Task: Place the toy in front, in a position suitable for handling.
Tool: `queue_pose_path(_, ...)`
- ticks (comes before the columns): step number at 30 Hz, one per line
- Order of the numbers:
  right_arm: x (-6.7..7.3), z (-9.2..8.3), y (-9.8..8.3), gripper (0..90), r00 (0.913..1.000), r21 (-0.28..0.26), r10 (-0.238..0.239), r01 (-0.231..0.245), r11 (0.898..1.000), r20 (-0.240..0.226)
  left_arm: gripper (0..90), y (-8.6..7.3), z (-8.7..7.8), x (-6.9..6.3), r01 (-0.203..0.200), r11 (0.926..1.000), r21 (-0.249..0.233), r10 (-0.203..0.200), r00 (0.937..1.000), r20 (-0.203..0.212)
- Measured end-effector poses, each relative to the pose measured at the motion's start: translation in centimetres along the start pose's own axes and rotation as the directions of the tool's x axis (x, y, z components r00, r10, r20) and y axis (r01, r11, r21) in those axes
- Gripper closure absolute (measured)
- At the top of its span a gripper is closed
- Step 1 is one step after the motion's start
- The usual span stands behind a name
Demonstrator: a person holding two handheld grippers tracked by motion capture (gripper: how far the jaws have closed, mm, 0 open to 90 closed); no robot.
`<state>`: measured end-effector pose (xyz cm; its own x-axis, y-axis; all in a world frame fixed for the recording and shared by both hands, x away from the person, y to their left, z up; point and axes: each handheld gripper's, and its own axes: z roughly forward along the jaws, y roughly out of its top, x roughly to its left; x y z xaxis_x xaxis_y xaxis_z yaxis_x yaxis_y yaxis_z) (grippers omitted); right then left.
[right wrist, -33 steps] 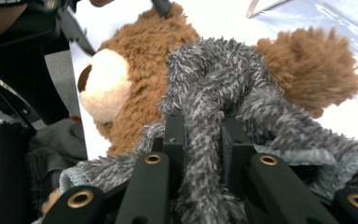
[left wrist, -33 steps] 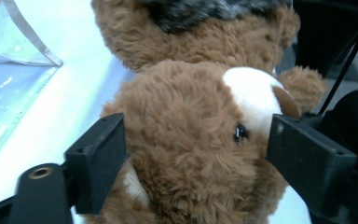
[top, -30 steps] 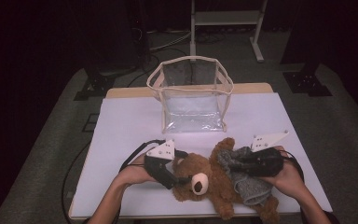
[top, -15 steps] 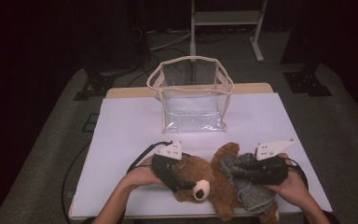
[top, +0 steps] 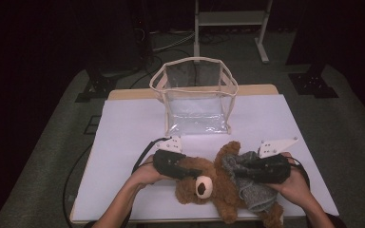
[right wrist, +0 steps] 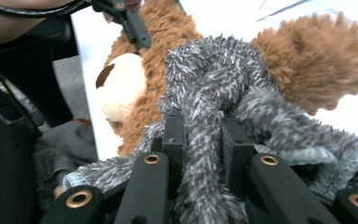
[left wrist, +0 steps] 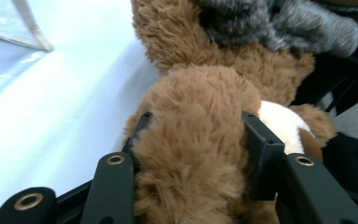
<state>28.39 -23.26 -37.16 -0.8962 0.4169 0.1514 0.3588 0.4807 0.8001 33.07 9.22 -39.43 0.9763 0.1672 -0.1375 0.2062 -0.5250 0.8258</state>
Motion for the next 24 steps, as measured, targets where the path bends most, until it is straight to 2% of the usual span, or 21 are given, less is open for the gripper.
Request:
queue_pose_path(1, 0.0, 0.0, 0.0, 74.6, 1.0, 0.0, 0.0, 0.0, 1.0, 0.0, 55.3, 0.0, 0.0, 0.0, 0.0, 1.0, 0.0, 0.0, 1.0, 0.0)
queue_pose_path(2, -0.3, 0.1, 0.5, 74.7, 1.0, 0.003, -0.004, 0.004, 1.0, 0.008, 55.4, 0.5, -0.1, 0.1, -0.026, 0.9996, 0.009, 0.027, 0.9994, -0.02)
queue_pose_path(4, -0.8, 0.3, 0.9, 74.7, 1.0, -0.002, 0.001, -0.001, 1.0, -0.001, 56.1, 0.9, -0.3, 0.5, -0.04, 0.9992, 0.009, 0.04, 0.9985, -0.036)
queue_pose_path(6, -1.2, 0.5, 1.4, 74.7, 0.9999, -0.019, 0.007, -0.007, 1.0, -0.011, 56.1, 1.3, -0.5, 1.1, -0.044, 0.999, 0.011, 0.044, 0.9982, -0.04)
queue_pose_path(10, -2.0, 0.9, 2.2, 74.6, 0.9998, -0.02, 0.002, -0.002, 1.0, -0.021, 55.8, 1.9, -1.0, 2.0, -0.062, 0.997, 0.046, 0.065, 0.9967, -0.05)
queue_pose_path(13, -2.8, 0.5, 2.8, 74.6, 0.9999, -0.038, 0.009, -0.009, 0.999, -0.006, 55.5, 2.2, -1.4, 2.4, -0.072, 0.9963, 0.047, 0.075, 0.9953, -0.062)
queue_pose_path(14, -3.1, 0.3, 2.9, 74.6, 1.0, -0.041, 0.009, -0.009, 0.999, 0.002, 55.3, 2.4, -2.0, 2.6, -0.083, 0.9953, 0.05, 0.087, 0.9929, -0.081)
queue_pose_path(17, -3.9, 0.3, 3.2, 74.5, 0.9995, -0.047, 0.029, -0.028, 0.998, 0.015, 54.3, 2.5, -2.7, 2.6, -0.095, 0.9939, 0.056, 0.1, 0.9903, -0.096)
queue_pose_path(19, -4.2, 0.6, 3.1, 74.5, 0.9993, -0.045, 0.037, -0.037, 0.998, 0.004, 53.2, 2.4, -2.7, 2.4, -0.098, 0.9937, 0.054, 0.103, 0.9899, -0.097)
queue_pose_path(20, -4.2, 1.5, 2.9, 74.4, 0.9988, -0.026, 0.043, -0.043, 0.999, -0.022, 52.0, 2.0, -2.8, 2.0, -0.121, 0.9894, 0.08, 0.129, 0.9867, -0.099)
queue_pose_path(21, -4.2, 1.5, 2.9, 74.4, 0.9988, -0.026, 0.043, -0.043, 0.999, -0.022, 50.4, 2.0, -2.8, 2.0, -0.121, 0.9894, 0.08, 0.129, 0.9867, -0.099)
queue_pose_path(22, -3.8, 2.4, 2.7, 74.4, 0.9975, -0.019, 0.038, -0.039, 0.999, -0.06, 47.7, 1.7, -2.8, 1.7, -0.12, 0.9895, 0.081, 0.128, 0.9864, -0.103)
queue_pose_path(24, -3.0, 3.0, 2.5, 74.6, 0.9967, -0.006, 0.014, -0.014, 1.0, -0.08, 42.0, 0.7, -3.0, 1.1, -0.104, 0.9932, 0.053, 0.108, 0.9902, -0.088)
